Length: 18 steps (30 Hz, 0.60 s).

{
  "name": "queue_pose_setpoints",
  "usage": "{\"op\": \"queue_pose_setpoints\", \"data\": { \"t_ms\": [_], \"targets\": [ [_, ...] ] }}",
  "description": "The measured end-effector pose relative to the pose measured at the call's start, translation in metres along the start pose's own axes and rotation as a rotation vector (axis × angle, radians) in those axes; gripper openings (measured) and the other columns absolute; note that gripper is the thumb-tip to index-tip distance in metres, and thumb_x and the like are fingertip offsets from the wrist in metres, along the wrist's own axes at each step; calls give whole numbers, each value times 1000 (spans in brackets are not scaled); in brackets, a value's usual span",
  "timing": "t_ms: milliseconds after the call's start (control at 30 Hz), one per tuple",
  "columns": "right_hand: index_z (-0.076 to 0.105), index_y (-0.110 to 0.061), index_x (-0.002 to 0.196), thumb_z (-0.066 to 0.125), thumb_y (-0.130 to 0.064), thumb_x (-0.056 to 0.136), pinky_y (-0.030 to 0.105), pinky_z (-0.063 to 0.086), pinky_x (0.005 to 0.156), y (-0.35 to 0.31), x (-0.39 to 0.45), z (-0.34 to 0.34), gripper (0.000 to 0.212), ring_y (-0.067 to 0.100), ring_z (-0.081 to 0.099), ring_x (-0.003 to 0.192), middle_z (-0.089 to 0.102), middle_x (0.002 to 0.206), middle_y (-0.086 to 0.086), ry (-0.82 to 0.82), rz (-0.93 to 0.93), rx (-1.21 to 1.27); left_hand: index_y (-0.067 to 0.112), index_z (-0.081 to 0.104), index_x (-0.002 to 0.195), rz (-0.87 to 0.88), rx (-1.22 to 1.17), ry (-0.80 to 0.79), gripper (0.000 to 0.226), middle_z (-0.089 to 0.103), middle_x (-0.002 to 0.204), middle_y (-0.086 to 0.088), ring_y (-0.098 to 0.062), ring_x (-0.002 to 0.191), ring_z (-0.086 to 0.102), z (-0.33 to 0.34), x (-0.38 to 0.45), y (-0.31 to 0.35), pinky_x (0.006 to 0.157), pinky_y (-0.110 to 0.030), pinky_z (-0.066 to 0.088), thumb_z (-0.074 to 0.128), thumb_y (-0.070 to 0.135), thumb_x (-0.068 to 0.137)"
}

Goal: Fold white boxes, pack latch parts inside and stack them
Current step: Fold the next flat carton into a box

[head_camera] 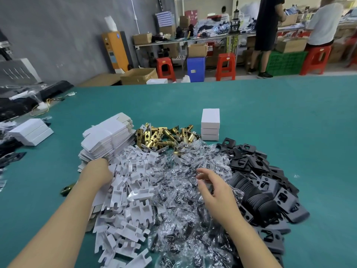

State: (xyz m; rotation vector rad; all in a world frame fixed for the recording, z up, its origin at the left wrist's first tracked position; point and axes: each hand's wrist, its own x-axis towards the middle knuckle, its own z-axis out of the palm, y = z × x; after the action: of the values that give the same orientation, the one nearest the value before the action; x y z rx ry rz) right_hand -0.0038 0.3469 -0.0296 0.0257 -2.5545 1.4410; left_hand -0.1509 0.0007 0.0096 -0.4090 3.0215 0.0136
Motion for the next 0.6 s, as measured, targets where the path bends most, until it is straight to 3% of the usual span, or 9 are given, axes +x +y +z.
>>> {"op": "queue_pose_setpoints", "data": {
  "t_ms": [233, 400, 500, 600],
  "targets": [
    [55, -33, 137, 57, -28, 102, 36, 56, 97, 0, 0, -1, 35, -4, 60, 104, 62, 112, -25, 0, 7, 0, 16, 66, 126, 23, 10, 27, 41, 70, 119, -7, -30, 110, 63, 2, -2, -2, 83, -34, 50, 70, 37, 91],
    [55, -33, 136, 57, -26, 103, 35, 57, 95, -2, 1, -1, 34, -3, 61, 101, 62, 111, -24, -5, 14, 3, 14, 66, 123, 27, 25, 3, 37, 70, 116, -7, -26, 95, 57, -2, -3, 2, 81, -33, 50, 70, 30, 90],
    [55, -32, 137, 57, -26, 103, 35, 57, 97, -2, 1, -1, 35, -3, 60, 103, 61, 112, -24, -5, 15, 4, 13, 67, 121, 32, 56, -4, 34, 70, 114, -7, -27, 96, 59, -4, -4, 4, 81, -33, 51, 69, 27, 91],
    [55, -33, 137, 57, -27, 103, 34, 56, 98, -2, 1, -2, 35, -4, 60, 104, 61, 113, -24, -1, 14, 11, 12, 68, 115, 45, 87, -13, 28, 68, 102, -5, -25, 88, 57, -5, -4, 5, 74, -31, 48, 67, 27, 92]
  ]
}}
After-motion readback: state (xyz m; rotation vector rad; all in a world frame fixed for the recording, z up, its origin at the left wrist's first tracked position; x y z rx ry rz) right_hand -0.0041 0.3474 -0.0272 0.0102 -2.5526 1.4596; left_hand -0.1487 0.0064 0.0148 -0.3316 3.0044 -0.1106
